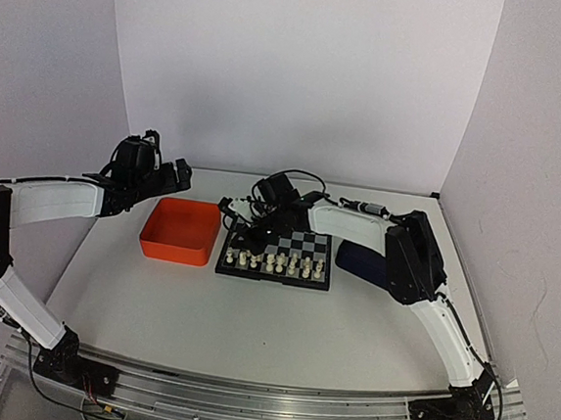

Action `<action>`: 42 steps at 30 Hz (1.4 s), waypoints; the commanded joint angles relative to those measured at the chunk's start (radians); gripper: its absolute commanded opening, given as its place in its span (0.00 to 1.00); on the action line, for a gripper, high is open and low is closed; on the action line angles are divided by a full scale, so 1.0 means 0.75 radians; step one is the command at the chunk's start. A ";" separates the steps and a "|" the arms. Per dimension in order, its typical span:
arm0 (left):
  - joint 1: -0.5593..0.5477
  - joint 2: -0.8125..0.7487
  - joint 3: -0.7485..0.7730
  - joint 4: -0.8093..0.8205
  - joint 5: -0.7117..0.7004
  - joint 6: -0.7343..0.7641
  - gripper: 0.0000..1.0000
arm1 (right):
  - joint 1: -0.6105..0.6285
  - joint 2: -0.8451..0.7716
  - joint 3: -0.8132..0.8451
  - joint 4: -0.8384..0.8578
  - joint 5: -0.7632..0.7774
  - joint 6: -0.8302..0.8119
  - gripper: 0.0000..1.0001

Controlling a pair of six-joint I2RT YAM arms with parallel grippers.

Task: Set up the chess pieces on the board
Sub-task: Place the chess piece on the chessboard, then reset both arms

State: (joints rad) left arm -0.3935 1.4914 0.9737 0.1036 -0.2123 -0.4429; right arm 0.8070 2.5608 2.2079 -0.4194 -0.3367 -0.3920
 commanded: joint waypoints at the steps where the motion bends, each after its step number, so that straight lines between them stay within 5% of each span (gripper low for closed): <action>1: 0.007 -0.044 -0.009 0.007 -0.006 0.003 1.00 | 0.015 0.019 -0.016 0.013 -0.001 -0.003 0.03; 18: 0.007 -0.052 -0.022 0.029 0.043 -0.009 1.00 | 0.024 -0.019 0.007 0.015 0.050 0.000 0.20; 31: 0.007 -0.090 -0.030 0.060 0.047 0.001 1.00 | 0.022 -0.160 0.038 0.072 0.189 0.070 0.42; 36: 0.006 -0.110 -0.031 0.079 0.048 0.013 1.00 | 0.018 -0.405 -0.185 0.270 0.341 0.177 0.55; 39: 0.007 -0.120 -0.035 0.098 0.060 0.020 1.00 | -0.005 -0.600 -0.429 0.467 0.539 0.288 0.78; 42: 0.010 -0.123 -0.034 0.100 0.057 0.022 1.00 | -0.086 -0.791 -0.650 0.482 0.742 0.500 0.84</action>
State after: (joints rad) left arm -0.3935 1.4362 0.9489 0.1351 -0.1773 -0.4423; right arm 0.8092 2.2008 1.8762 -0.2021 -0.0190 -0.2284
